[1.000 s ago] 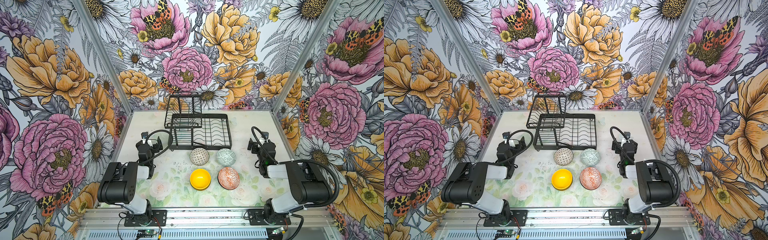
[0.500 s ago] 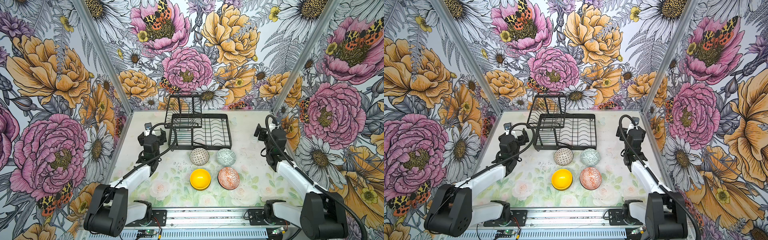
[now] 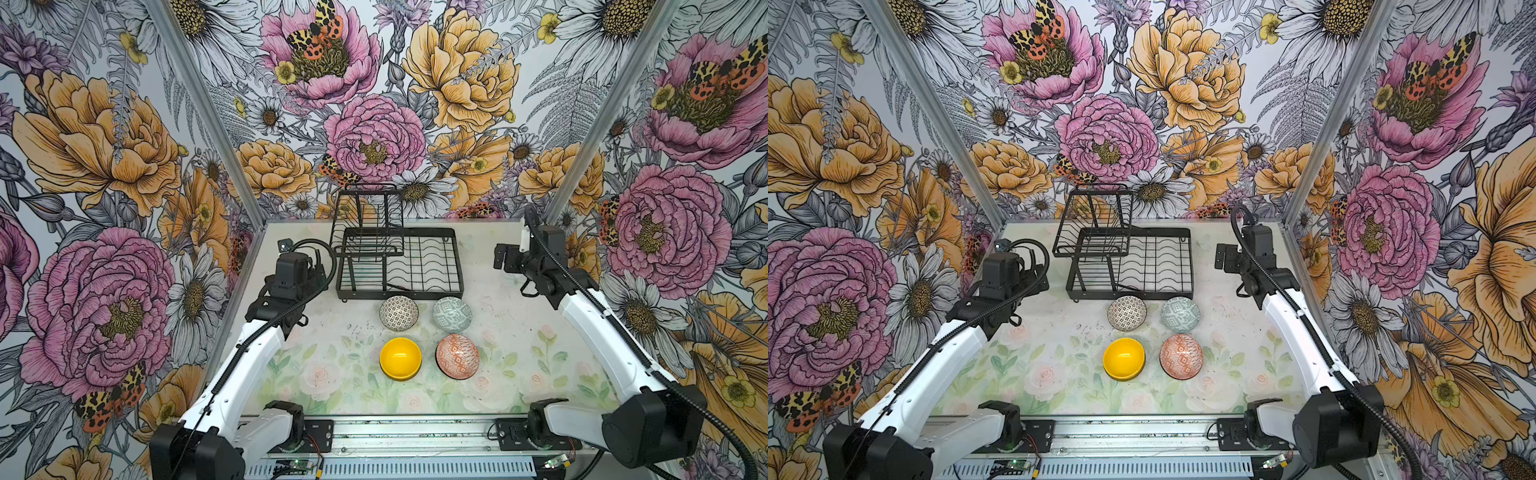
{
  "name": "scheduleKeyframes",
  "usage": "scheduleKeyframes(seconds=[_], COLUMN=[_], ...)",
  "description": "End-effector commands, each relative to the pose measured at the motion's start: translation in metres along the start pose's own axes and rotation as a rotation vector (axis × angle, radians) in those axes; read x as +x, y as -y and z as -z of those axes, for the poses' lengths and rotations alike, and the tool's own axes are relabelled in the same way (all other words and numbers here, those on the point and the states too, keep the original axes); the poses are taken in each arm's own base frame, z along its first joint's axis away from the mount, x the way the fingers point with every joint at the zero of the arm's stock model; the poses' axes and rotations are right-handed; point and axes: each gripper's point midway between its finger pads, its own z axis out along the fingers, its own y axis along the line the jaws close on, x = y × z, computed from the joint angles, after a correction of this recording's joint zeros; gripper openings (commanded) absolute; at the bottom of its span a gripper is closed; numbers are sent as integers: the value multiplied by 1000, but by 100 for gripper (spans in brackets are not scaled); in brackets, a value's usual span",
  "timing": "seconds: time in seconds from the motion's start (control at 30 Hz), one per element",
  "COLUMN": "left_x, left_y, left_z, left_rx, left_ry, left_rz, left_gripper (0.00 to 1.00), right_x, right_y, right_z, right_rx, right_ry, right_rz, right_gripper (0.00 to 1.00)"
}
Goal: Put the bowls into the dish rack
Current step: 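Move the left gripper to the brown-patterned bowl while the right arm rises toward the rack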
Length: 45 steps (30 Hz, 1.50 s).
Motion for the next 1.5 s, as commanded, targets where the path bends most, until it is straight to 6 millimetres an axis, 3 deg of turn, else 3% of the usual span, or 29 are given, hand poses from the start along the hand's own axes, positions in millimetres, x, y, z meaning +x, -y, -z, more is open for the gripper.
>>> scheduleKeyframes(seconds=[0.0,0.13,0.37,0.57,0.93,1.2,1.47], left_x=[20,24,55,72,116,145,168], left_y=[16,28,51,92,144,168,191], left_z=[23,37,39,40,19,-7,-29], left_rx=[124,192,287,432,554,527,484], left_ry=[-135,-165,-256,-246,-312,-360,-408], left_rz=[-22,-49,-92,-81,-48,-56,-108], left_gripper=[99,99,99,99,99,99,96], right_x=[35,37,30,20,13,21,26], right_y=[-13,-19,-30,-48,-73,-97,-106], right_z=[2,-4,-13,-17,-14,-20,-26], right_rx=[-55,-66,-82,-112,-157,-186,-188], right_ry=[-195,-225,-240,-227,-213,-232,-243], right_rz=[8,20,57,88,118,174,209], right_gripper=[99,99,99,100,100,99,100])
